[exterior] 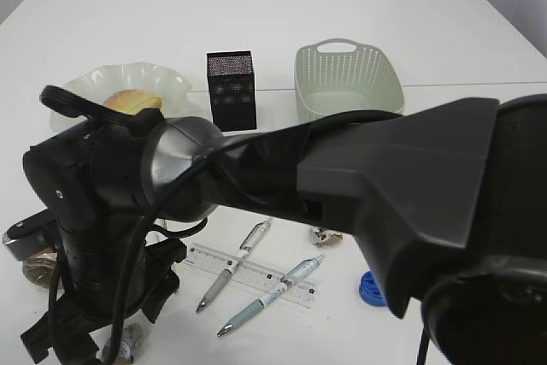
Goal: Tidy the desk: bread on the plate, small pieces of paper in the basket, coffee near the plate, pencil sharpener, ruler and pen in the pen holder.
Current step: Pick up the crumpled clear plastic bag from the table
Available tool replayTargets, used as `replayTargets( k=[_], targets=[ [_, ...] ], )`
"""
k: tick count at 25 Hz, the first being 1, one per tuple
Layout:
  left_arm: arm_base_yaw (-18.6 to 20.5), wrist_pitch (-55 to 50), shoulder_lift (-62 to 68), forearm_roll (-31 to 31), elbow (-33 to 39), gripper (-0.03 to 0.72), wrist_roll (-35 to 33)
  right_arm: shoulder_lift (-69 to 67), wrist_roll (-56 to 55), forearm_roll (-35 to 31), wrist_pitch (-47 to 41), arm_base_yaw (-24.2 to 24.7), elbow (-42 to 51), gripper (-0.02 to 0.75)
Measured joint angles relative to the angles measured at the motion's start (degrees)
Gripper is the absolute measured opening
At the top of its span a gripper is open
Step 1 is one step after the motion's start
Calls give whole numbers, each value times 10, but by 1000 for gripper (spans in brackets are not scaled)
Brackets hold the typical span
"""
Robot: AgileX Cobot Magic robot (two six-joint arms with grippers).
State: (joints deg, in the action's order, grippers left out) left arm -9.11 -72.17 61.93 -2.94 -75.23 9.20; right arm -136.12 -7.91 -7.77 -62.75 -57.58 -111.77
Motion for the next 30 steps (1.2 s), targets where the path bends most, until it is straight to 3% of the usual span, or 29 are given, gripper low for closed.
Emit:
replayTargets(
  k=[30],
  targets=[
    [0, 0, 0, 10, 0, 487, 0, -12, 1, 1, 1, 0, -1, 563]
  ],
)
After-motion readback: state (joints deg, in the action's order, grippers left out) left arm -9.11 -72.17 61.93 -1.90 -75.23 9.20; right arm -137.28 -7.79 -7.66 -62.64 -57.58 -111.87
